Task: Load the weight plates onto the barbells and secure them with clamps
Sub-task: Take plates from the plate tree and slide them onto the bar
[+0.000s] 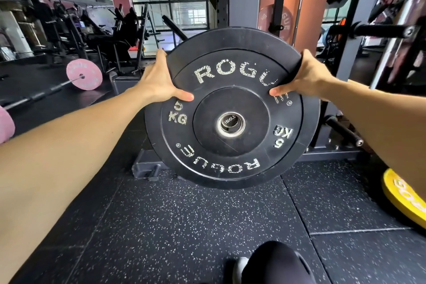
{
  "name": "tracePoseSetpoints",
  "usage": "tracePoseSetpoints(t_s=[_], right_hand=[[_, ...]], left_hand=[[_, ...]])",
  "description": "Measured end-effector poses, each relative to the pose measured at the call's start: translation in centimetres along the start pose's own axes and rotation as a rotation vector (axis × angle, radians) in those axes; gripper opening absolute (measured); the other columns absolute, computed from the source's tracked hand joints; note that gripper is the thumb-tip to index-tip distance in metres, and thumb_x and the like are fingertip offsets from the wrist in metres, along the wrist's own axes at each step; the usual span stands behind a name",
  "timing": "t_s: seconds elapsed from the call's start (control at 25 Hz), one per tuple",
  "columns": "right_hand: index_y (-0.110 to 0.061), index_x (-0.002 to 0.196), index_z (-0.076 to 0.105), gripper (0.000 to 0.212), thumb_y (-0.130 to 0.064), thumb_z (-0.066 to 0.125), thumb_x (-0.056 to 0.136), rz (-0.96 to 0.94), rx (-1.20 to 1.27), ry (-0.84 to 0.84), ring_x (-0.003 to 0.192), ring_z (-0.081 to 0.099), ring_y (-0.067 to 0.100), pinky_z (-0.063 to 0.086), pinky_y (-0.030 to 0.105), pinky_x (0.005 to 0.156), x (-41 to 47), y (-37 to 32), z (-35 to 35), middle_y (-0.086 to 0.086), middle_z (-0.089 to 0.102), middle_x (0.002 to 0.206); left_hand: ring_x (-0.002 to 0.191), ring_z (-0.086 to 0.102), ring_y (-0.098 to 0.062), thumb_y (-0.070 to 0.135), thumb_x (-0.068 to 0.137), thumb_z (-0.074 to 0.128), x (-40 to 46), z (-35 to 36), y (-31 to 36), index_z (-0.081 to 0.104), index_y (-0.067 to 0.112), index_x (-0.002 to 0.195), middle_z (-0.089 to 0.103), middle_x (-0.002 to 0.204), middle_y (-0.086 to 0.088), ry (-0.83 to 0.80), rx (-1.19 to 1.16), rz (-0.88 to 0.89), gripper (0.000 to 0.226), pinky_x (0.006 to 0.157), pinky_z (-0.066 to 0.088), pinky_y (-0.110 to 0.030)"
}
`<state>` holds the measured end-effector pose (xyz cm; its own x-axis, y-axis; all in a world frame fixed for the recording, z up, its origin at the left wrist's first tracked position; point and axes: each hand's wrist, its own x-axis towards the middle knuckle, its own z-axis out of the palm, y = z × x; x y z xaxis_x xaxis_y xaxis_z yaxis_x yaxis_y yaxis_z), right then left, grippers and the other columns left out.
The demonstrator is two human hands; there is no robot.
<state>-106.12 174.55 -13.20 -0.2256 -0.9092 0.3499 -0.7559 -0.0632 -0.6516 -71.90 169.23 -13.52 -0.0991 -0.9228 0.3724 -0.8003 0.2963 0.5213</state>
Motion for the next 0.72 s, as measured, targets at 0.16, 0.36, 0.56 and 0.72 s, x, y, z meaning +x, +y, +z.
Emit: tracePoseSetpoints(t_s=[0.16,0.36,0.56,0.72], right_hand=[[-0.014,0.117,0.042,0.097,-0.042,0.097,0.043,0.013,-0.062,-0.009,0.114,0.053,0.028,0.041,0.033,0.084,-1.3,-1.3,-2.1,0.002,0.053,0.108],[-0.019,0.120,0.043,0.098,-0.046,0.096,0.042,-0.064,-0.046,0.052,0.109,0.052,0.024,0.042,0.033,0.084,-0.2,-5.7,-7.5,-0.001,0.053,0.112],[-0.023,0.113,0.044,0.098,-0.048,0.097,0.034,-0.148,0.010,0.084,0.107,0.056,0.023,0.050,0.043,0.092,4.8,-8.7,-11.4,-0.002,0.058,0.115],[-0.029,0.112,0.055,0.109,-0.059,0.096,0.016,-0.131,0.040,0.057,0.100,0.066,0.022,0.057,0.043,0.086,12.2,-10.5,-14.3,-0.006,0.068,0.109]], left_hand=[[0.112,0.049,-0.027,0.041,0.052,0.097,-1.5,-2.7,2.2,0.025,0.013,0.136,0.051,0.117,-0.003,-0.020,0.011,0.033,0.115,0.089,0.042,-0.038],[0.107,0.052,-0.028,0.044,0.050,0.097,-0.5,-9.1,6.4,0.029,0.013,0.128,0.056,0.115,-0.004,0.069,0.019,0.089,0.108,0.088,0.044,-0.037],[0.109,0.055,-0.031,0.050,0.048,0.096,3.7,-13.3,9.2,0.030,0.017,0.123,0.060,0.117,-0.006,0.131,0.053,0.116,0.105,0.090,0.047,-0.042],[0.119,0.053,-0.031,0.048,0.048,0.096,9.1,-16.2,12.6,0.027,0.018,0.138,0.060,0.123,-0.003,0.120,0.019,0.118,0.117,0.099,0.047,-0.046]])
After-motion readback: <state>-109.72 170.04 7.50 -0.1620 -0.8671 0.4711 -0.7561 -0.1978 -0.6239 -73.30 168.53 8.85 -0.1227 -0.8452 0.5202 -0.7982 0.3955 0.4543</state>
